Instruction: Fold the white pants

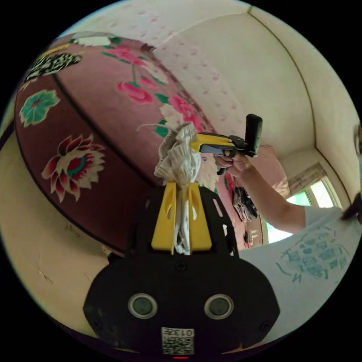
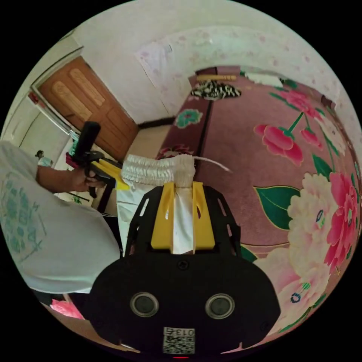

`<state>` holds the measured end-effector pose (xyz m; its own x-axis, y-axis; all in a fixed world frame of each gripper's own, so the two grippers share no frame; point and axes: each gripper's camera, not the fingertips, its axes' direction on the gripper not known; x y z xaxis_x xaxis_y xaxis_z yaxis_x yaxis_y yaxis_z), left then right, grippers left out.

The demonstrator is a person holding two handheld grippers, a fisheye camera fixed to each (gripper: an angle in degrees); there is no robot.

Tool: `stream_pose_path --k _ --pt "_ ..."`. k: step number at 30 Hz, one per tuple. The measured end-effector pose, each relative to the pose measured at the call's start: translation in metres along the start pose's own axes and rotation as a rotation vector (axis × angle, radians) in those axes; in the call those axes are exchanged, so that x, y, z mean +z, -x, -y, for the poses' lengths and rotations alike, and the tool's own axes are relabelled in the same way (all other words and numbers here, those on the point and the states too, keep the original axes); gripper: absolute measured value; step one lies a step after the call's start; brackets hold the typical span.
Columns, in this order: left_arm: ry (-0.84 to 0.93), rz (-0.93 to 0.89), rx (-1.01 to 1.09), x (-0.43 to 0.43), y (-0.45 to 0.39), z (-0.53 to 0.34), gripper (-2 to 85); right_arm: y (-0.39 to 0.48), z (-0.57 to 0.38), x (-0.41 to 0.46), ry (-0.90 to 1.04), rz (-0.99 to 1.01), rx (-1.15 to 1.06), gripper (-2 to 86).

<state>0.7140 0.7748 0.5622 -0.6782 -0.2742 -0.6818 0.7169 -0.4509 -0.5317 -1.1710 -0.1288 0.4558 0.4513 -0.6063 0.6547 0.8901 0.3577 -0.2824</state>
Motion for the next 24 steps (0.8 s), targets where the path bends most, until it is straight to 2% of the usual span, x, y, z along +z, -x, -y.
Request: stream_pose_path --k 4,8,10,14,16,19,21,24 --pt "0.033 -0.024 0.344 0.003 -0.115 -0.015 5.7 0.065 -0.131 -0.089 -0.243 -0.101 -0.067 7.8" --pt "0.128 0.014 0.642 0.043 -0.215 -0.044 5.9 0.122 -0.270 -0.113 -0.303 -0.246 0.023 7.9" --pt "0.234 0.030 0.812 0.090 -0.266 -0.075 6.1 0.153 -0.364 -0.095 -0.280 -0.333 0.145 7.8" --pt "0.413 0.047 0.970 0.172 -0.313 -0.126 6.3 0.178 -0.496 -0.025 -0.210 -0.402 0.368 7.7" --pt "0.557 0.104 1.011 0.230 -0.325 -0.158 6.3 0.179 -0.573 0.039 -0.145 -0.425 0.551 7.0" --pt "0.718 0.165 1.065 0.281 -0.338 -0.190 6.5 0.172 -0.660 0.112 -0.051 -0.332 0.787 5.8" --pt "0.774 0.183 1.092 0.294 -0.350 -0.204 6.7 0.178 -0.703 0.131 -0.099 -0.217 0.866 6.3" --pt "0.728 0.262 1.127 0.293 -0.371 -0.215 7.0 0.200 -0.766 0.143 -0.250 -0.210 1.000 10.1"
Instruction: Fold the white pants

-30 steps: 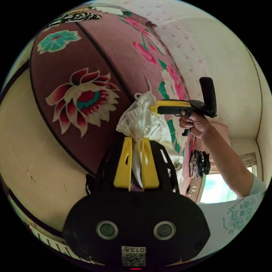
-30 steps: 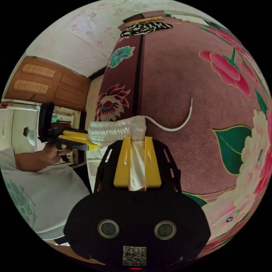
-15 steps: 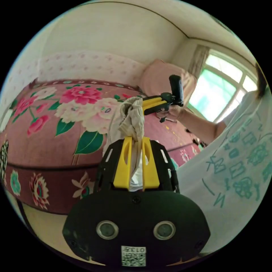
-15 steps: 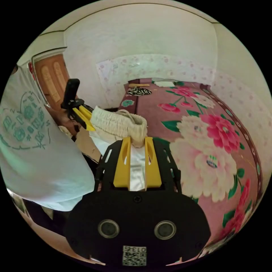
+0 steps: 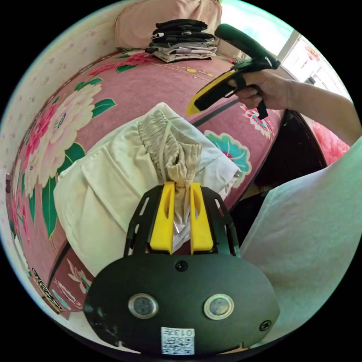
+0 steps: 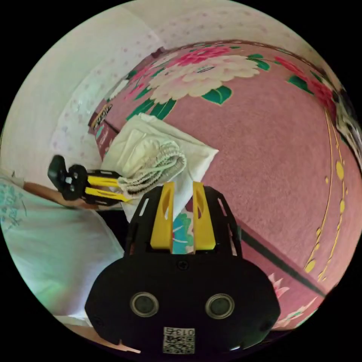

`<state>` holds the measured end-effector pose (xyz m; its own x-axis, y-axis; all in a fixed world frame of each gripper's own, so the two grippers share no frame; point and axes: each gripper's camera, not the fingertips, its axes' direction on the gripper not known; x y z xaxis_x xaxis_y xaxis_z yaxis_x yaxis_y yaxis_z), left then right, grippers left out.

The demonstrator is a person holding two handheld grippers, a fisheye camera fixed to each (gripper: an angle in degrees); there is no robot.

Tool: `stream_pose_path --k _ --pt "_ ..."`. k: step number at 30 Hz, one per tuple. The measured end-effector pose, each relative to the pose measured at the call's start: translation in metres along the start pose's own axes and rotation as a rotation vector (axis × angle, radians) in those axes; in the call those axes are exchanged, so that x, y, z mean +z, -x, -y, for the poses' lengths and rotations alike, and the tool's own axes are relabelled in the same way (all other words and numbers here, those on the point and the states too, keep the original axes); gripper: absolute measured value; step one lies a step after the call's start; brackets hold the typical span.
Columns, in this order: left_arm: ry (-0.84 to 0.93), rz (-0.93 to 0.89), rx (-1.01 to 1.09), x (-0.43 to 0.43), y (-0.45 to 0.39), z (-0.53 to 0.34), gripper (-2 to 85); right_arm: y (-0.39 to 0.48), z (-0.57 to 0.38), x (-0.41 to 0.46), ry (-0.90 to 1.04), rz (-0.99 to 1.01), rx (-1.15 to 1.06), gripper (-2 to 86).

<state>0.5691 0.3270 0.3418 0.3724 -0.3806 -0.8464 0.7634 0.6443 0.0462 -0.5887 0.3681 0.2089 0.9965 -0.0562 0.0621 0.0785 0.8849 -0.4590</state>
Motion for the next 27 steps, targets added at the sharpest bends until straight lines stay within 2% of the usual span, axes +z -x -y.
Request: stream_pose_path --k 4,7,9,11,14,16,18,21,23,26,27 --pt "0.010 0.044 0.003 -0.013 -0.012 0.015 7.0 -0.045 -0.044 0.049 -0.063 0.230 0.170 13.1" --pt "0.042 0.094 0.029 -0.025 -0.022 0.030 6.5 -0.056 -0.052 0.113 0.001 0.412 0.214 12.0" --pt "0.055 0.118 0.030 -0.035 -0.027 0.039 6.0 -0.060 -0.058 0.147 0.068 0.458 0.243 9.4" --pt "0.024 0.137 0.001 -0.053 -0.029 0.047 5.8 -0.064 -0.066 0.156 0.044 0.430 0.248 8.2" --pt "-0.077 0.130 0.006 -0.084 -0.034 0.060 5.9 -0.060 -0.090 0.136 -0.079 0.322 0.125 7.7" --pt "-0.028 0.094 0.042 -0.076 -0.039 0.074 6.0 -0.070 -0.116 0.145 -0.079 0.222 0.112 7.9" --pt "0.047 0.033 0.026 -0.064 -0.034 0.080 6.1 -0.083 -0.132 0.180 0.002 0.146 0.093 8.4" --pt "0.026 -0.106 -0.061 -0.085 -0.011 0.072 5.8 -0.117 -0.161 0.213 0.004 0.242 0.138 9.3" --pt "-0.012 -0.139 -0.097 -0.114 0.003 0.059 5.9 -0.124 -0.178 0.205 -0.048 0.219 0.101 9.9" --pt "-0.162 -0.057 -0.177 -0.175 0.026 0.020 8.2 -0.140 -0.214 0.196 -0.086 0.215 0.065 13.2" --pt "-0.203 0.039 -0.259 -0.194 0.041 0.001 9.5 -0.153 -0.227 0.200 -0.089 0.237 0.104 14.3"
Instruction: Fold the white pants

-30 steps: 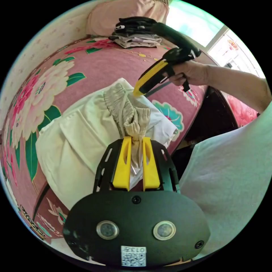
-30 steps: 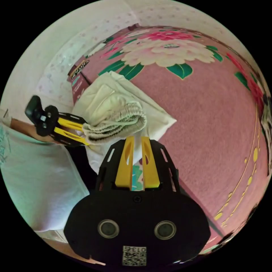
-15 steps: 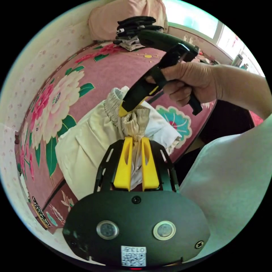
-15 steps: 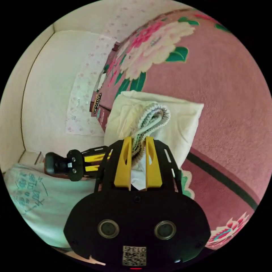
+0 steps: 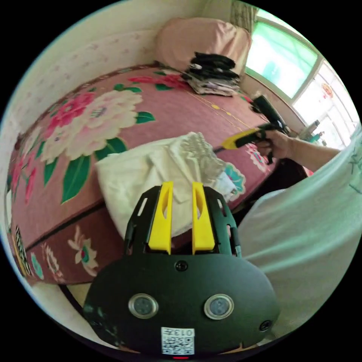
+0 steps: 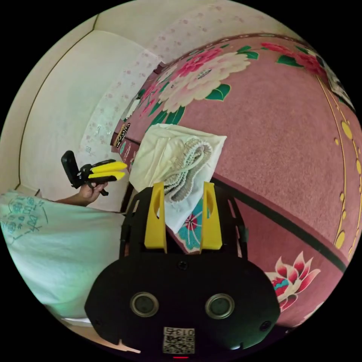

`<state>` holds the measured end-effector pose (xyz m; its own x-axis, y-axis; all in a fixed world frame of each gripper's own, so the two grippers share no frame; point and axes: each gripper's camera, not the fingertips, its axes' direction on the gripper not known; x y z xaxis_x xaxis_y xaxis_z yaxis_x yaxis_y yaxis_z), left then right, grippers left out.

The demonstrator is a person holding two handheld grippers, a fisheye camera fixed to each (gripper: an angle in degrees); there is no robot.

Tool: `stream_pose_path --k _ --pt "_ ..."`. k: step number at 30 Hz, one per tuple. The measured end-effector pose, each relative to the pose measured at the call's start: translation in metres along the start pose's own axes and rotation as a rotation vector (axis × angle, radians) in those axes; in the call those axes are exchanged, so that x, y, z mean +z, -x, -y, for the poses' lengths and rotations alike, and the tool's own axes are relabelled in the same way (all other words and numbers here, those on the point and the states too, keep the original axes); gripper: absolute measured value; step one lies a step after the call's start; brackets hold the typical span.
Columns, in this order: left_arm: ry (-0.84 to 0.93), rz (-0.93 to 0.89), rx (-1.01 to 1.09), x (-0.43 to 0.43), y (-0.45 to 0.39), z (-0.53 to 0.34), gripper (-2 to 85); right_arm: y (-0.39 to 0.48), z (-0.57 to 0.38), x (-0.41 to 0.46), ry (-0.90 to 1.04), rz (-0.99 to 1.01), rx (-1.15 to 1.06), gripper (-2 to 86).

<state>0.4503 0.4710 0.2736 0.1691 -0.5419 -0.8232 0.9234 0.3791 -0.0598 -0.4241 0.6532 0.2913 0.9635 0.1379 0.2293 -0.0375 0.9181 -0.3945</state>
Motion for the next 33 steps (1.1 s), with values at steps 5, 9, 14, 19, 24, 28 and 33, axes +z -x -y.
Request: stream_pose_path --k 5,9,14,19,24,28,33 --pt "-0.021 0.013 -0.433 -0.025 0.109 -0.037 11.5 -0.053 -0.024 0.023 -0.090 0.047 0.131 17.6" --pt "0.017 -0.023 -0.495 -0.014 0.157 -0.034 13.7 -0.087 -0.017 0.065 -0.077 0.011 0.193 18.5" --pt "0.104 -0.280 -0.457 0.016 0.183 -0.017 16.1 -0.109 -0.023 0.086 -0.070 -0.007 0.242 17.4" --pt "0.123 -0.278 -0.425 0.006 0.189 -0.018 14.2 -0.109 -0.029 0.120 -0.028 -0.121 0.263 12.6" --pt "0.114 -0.439 -0.576 -0.008 0.200 -0.034 4.7 -0.120 -0.032 0.132 -0.021 -0.128 0.306 9.0" --pt "0.037 -0.383 -0.353 -0.058 0.175 -0.019 3.5 -0.076 -0.033 0.123 -0.013 -0.314 0.153 8.1" --pt "-0.040 -0.482 -0.253 -0.108 0.147 -0.003 3.4 -0.055 -0.066 0.078 -0.127 -0.366 0.099 7.9"
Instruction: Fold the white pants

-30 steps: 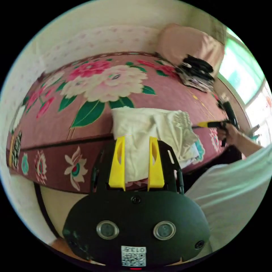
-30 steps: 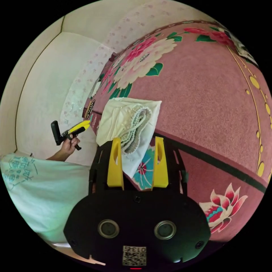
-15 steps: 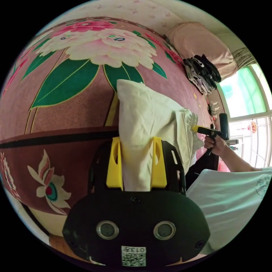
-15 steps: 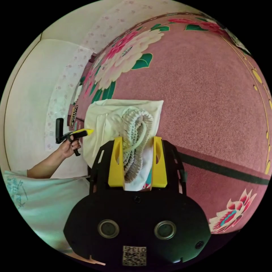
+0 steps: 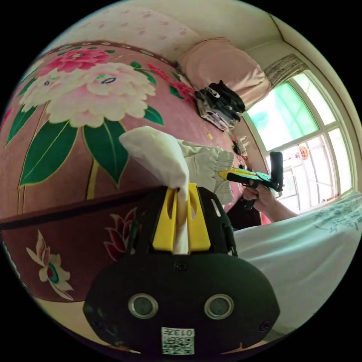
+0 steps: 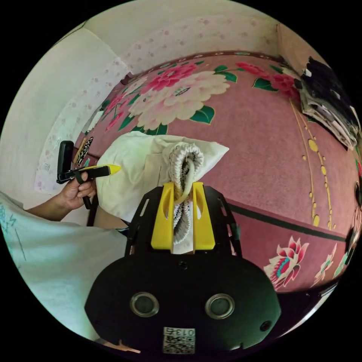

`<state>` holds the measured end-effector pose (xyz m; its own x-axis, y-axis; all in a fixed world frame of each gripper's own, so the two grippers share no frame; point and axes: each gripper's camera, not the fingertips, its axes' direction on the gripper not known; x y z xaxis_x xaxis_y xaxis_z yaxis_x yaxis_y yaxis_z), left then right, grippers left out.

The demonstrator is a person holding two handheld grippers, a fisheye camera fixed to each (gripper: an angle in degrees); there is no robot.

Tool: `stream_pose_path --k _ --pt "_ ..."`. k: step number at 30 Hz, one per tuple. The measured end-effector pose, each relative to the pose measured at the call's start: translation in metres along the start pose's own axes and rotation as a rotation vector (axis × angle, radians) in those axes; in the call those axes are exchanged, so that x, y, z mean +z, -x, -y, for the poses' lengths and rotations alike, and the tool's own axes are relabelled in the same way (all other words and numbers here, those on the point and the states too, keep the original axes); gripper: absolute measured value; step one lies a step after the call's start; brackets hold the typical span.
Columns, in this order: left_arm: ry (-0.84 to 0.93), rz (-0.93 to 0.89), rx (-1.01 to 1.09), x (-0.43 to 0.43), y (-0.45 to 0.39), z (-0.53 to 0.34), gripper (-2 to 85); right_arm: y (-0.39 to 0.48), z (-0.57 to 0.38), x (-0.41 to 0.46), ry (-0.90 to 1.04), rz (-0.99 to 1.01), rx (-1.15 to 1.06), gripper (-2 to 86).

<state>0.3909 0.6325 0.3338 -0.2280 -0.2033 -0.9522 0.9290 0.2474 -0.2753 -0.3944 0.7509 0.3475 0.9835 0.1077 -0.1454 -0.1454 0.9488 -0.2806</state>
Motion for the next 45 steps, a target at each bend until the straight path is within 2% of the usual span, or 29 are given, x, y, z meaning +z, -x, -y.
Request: stream_pose_path --k 8,16,22,26,28,31,32,35,39,41,43,44,45 --pt "-0.131 -0.136 0.294 0.005 -0.126 0.089 3.5 -0.113 -0.037 -0.155 -0.334 -0.106 0.069 7.6" --pt "-0.269 -0.261 0.485 0.053 -0.279 0.271 4.1 -0.294 0.010 -0.346 -0.626 -0.278 -0.061 7.1" --pt "-0.301 -0.189 0.520 0.094 -0.361 0.411 4.8 -0.410 0.109 -0.426 -0.692 -0.450 -0.064 7.7" --pt "-0.272 -0.102 0.479 0.138 -0.378 0.475 5.5 -0.489 0.180 -0.421 -0.637 -0.515 0.008 8.3" --pt "-0.228 -0.031 0.423 0.183 -0.367 0.506 7.0 -0.544 0.224 -0.389 -0.539 -0.595 0.063 8.5" --pt "-0.097 0.130 0.351 0.242 -0.338 0.517 9.9 -0.612 0.260 -0.319 -0.329 -0.650 0.109 8.3" --pt "-0.074 0.129 0.350 0.253 -0.334 0.514 10.0 -0.623 0.259 -0.309 -0.331 -0.632 0.116 8.2" --pt "-0.145 0.078 0.266 0.269 -0.322 0.497 10.5 -0.651 0.238 -0.296 -0.466 -0.527 0.137 8.1" --pt "-0.138 0.169 0.308 0.267 -0.348 0.484 10.8 -0.640 0.229 -0.293 -0.544 -0.604 0.125 9.3" --pt "-0.133 0.160 0.272 0.253 -0.356 0.475 10.7 -0.642 0.225 -0.304 -0.557 -0.558 0.161 10.5" --pt "-0.224 0.091 0.224 0.215 -0.358 0.439 10.2 -0.630 0.205 -0.345 -0.553 -0.515 0.185 12.1" --pt "-0.254 0.082 0.228 0.203 -0.358 0.425 10.1 -0.622 0.193 -0.358 -0.582 -0.519 0.192 12.4" --pt "-0.289 0.103 0.258 0.182 -0.360 0.393 9.9 -0.597 0.156 -0.382 -0.713 -0.548 0.191 12.7"
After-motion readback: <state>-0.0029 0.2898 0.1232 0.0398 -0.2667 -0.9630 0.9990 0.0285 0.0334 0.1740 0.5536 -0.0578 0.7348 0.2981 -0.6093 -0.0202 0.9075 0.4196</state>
